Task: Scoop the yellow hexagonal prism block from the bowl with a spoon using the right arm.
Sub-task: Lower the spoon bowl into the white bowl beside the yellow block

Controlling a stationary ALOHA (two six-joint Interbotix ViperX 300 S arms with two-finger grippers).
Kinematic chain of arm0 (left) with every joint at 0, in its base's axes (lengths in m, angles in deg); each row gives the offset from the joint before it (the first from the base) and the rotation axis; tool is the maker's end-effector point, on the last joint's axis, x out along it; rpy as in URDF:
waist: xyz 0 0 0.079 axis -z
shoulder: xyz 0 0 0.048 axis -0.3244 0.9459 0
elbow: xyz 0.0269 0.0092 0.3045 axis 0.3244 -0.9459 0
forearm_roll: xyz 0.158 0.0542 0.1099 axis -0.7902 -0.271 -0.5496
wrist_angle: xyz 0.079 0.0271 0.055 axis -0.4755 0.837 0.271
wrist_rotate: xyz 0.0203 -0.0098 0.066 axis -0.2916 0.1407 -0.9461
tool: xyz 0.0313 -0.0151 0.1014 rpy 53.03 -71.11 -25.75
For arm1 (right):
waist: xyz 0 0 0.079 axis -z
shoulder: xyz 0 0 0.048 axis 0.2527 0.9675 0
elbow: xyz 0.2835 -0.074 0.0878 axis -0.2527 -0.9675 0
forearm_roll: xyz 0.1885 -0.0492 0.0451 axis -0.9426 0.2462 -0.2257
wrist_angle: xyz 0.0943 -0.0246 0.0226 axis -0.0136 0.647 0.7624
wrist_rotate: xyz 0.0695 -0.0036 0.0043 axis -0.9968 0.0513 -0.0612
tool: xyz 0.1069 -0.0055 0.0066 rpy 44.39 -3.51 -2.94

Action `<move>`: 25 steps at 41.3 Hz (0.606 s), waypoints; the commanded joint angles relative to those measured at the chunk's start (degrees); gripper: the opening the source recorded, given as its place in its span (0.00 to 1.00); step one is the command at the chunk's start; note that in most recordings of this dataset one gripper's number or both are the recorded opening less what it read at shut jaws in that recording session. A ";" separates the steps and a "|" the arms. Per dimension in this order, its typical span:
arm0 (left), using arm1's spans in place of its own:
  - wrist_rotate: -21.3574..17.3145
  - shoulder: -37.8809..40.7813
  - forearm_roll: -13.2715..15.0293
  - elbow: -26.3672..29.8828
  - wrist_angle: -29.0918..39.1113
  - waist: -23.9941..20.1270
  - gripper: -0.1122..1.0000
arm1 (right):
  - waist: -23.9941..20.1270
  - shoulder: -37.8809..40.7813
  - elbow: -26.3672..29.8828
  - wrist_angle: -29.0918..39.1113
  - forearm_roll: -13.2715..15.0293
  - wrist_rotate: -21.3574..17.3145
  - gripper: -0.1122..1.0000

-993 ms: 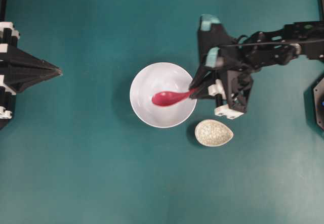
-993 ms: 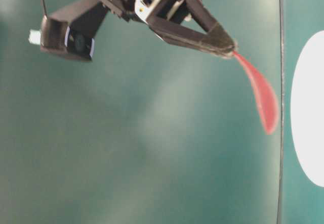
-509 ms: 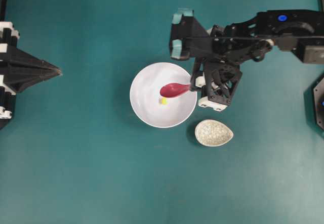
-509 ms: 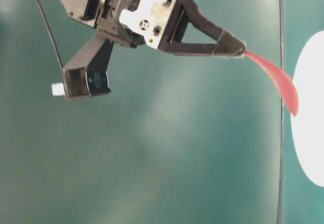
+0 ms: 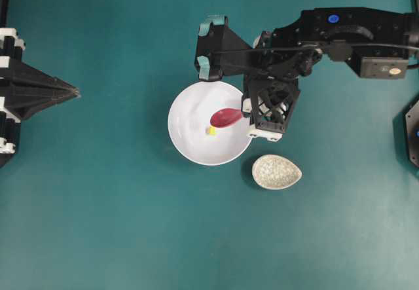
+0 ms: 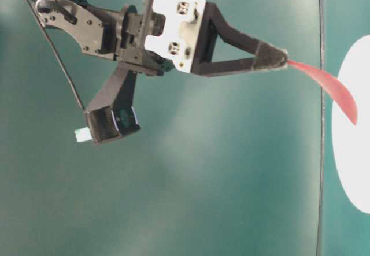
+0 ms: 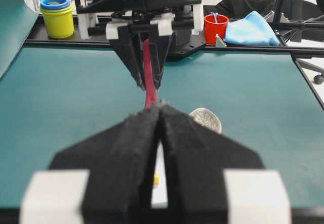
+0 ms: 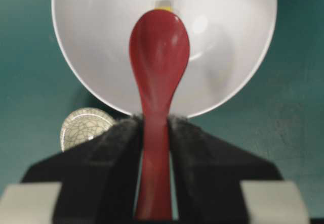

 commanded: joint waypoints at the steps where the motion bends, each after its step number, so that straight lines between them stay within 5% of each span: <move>1: 0.09 0.26 -0.18 1.76 -0.26 -0.09 0.10 | -0.70 -0.62 1.41 0.00 0.09 0.00 0.32; 25: 0.09 0.26 -0.18 1.76 -0.26 -0.09 0.10 | -1.58 3.60 0.53 0.00 0.62 0.26 0.32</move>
